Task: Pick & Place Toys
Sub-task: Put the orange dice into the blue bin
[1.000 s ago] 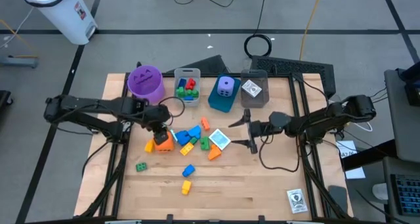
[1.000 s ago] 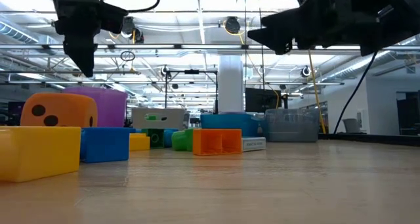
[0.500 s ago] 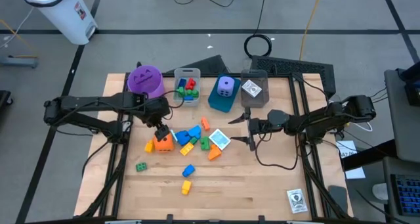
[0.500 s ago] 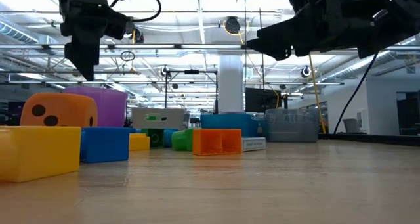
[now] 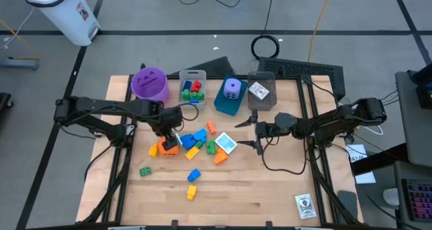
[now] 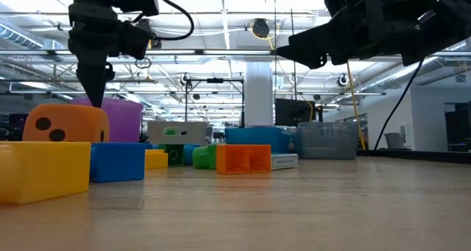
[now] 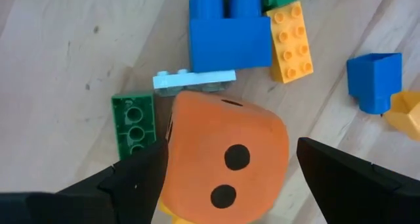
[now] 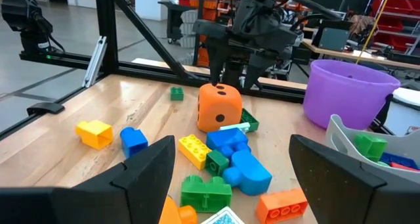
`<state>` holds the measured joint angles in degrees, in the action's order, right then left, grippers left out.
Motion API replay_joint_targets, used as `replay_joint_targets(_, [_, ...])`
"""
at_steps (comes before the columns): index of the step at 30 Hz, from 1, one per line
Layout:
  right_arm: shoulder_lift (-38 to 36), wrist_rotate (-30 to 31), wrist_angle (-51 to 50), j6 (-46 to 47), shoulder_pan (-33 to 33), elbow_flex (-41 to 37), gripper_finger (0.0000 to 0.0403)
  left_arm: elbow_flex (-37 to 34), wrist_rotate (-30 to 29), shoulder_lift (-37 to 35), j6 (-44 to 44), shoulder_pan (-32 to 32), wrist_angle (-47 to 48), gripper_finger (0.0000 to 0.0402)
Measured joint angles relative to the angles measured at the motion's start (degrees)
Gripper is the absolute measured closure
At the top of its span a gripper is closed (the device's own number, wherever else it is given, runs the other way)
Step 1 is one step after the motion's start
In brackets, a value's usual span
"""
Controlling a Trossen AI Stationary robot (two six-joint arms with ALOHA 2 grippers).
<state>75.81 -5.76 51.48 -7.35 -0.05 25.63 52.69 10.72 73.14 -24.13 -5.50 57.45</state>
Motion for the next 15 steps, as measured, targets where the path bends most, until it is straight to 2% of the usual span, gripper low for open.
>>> replay_joint_targets(5, [0.00,0.00,0.00,0.00,0.00,0.00,0.0115,0.00,-0.02,-0.67,-0.63,-0.02,1.64,0.0057])
replay_joint_targets(15, [0.00,0.04,0.04,0.58,0.00,0.00,0.0115,0.00,-0.16,-0.51,5.81,0.46,6.63,0.0056])
